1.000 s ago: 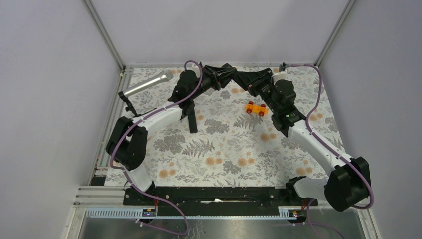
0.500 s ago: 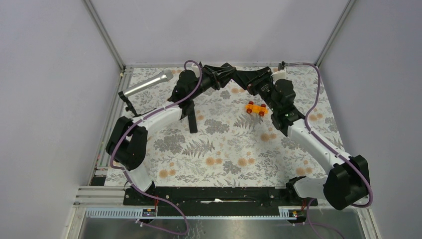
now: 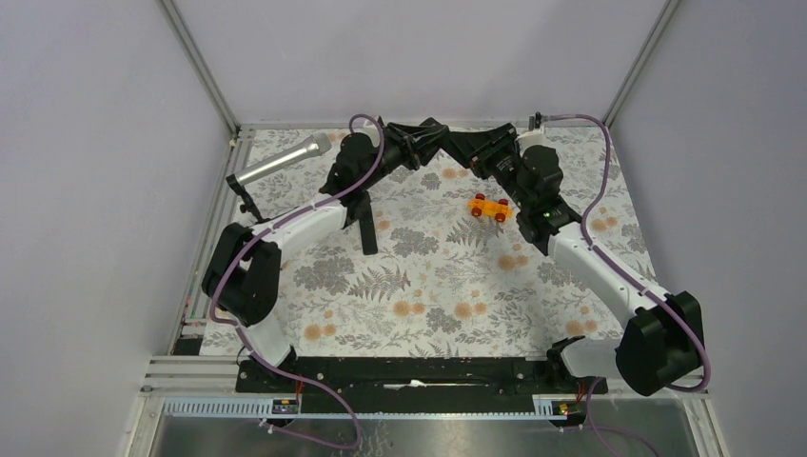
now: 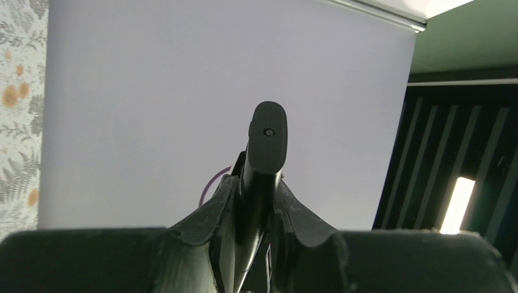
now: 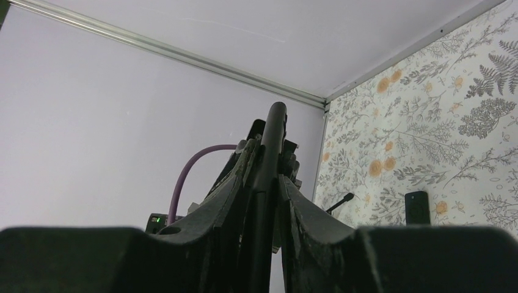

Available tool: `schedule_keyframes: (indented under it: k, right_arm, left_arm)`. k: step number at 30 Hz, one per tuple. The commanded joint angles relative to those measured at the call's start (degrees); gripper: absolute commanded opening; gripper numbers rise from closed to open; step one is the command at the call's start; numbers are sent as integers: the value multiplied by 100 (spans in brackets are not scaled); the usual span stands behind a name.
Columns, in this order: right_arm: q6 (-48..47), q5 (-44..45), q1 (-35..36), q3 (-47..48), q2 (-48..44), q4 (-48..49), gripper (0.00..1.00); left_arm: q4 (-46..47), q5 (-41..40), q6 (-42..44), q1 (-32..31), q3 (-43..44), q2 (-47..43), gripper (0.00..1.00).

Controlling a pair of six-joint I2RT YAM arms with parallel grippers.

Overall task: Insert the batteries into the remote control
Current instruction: Load the battery cover into the remote control.

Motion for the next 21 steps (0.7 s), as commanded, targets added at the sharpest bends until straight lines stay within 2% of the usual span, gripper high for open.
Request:
schedule_keyframes:
  k: [1,4,8,11,17,21]
  right_arm:
    - [-383,-345,80,211,268,-1079,33]
    - [-484,-405,37,309,131,-1426,36]
    - [-543,-540,-24,306,-72,-1674,48]
    - [-574,-753,-79,364,-183,-1673,61]
    - [-749,-1580,-351,593,-411,-1611,99]
    - [-1057,-2427,-612,652,-671,-1565,100]
  left_arm:
    - [829,1278,-82,-300,179,-840,0]
    - [564,1377,446,-104,165,-954,0]
    - [315,1526,982,97,118,-1028,0]
    - [140,1630,1258,188,45,-1049,0]
    - [-370,1870,2126,381,-12,-1133,0]
    - [-847,2167,2878,500,86,-1175,0]
